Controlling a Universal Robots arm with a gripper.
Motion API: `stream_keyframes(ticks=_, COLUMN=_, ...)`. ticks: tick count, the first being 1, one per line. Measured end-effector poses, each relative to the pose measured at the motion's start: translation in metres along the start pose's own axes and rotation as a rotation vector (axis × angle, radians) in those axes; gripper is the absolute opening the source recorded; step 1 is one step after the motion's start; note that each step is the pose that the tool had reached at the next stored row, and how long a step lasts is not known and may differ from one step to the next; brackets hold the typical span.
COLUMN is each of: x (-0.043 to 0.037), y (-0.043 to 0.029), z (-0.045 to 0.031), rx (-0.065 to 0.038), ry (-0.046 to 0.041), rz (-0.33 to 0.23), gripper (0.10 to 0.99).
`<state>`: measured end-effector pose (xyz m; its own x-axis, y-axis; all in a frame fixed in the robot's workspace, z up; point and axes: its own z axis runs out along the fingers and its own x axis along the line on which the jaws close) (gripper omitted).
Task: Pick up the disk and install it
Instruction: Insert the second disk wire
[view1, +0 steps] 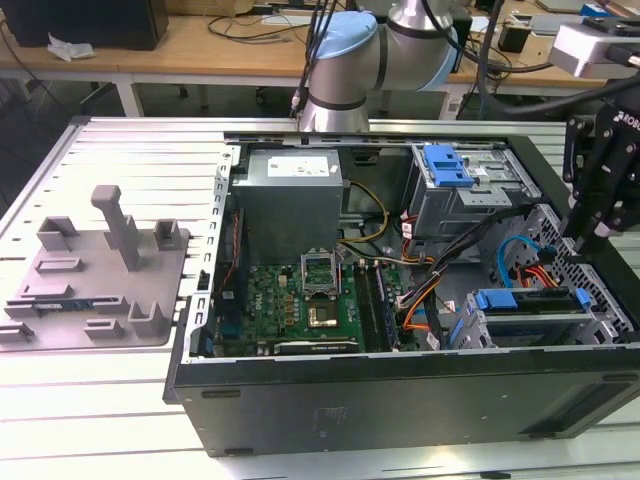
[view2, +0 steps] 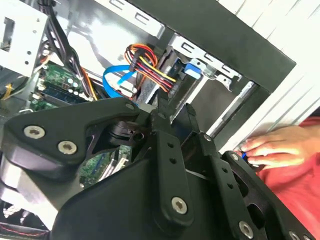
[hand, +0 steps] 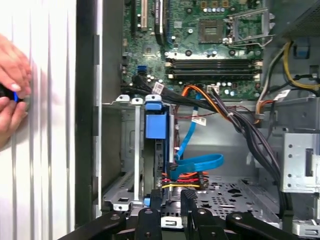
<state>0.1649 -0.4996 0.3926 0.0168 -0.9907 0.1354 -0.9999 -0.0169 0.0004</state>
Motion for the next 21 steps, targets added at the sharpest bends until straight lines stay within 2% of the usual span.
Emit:
stream_keyframes(ticks=1, x=0.0, y=0.0, z=0.0001, rx=-0.001, ry=0.0133, rz=-0.008, gripper=0.302)
stream_keyframes(ticks=3, x=-0.0001, y=0.0, z=0.0001, rx=-0.001, ry=0.0265, rz=-0.019, gripper=0.302)
stream_keyframes(ticks=5, x=-0.0016, y=-0.0007, z=0.0, rx=-0.001, ry=0.0325, rz=-0.021, gripper=0.302)
stream_keyframes(ticks=6, x=-0.0026, y=-0.0036, z=0.0002, rx=-0.013, ry=0.0356, rz=-0.023, gripper=0.302)
stream_keyframes(ticks=7, x=-0.004, y=-0.0059, z=0.0003, rx=-0.029, ry=0.0359, rz=-0.026, gripper=0.302)
stream_keyframes(ticks=9, x=-0.0057, y=-0.0069, z=0.0007, rx=-0.054, ry=0.0378, rz=-0.03, gripper=0.302)
stream_keyframes(ticks=10, x=-0.007, y=-0.0069, z=0.0013, rx=-0.063, ry=0.0381, rz=-0.031, gripper=0.302)
stream_keyframes(ticks=14, x=-0.0165, y=-0.0036, z=0.001, rx=-0.06, ry=0.0405, rz=-0.048, gripper=0.302)
stream_keyframes(ticks=21, x=-0.0183, y=0.0034, z=0.0044, rx=-0.056, ry=0.0449, rz=-0.078, gripper=0.302)
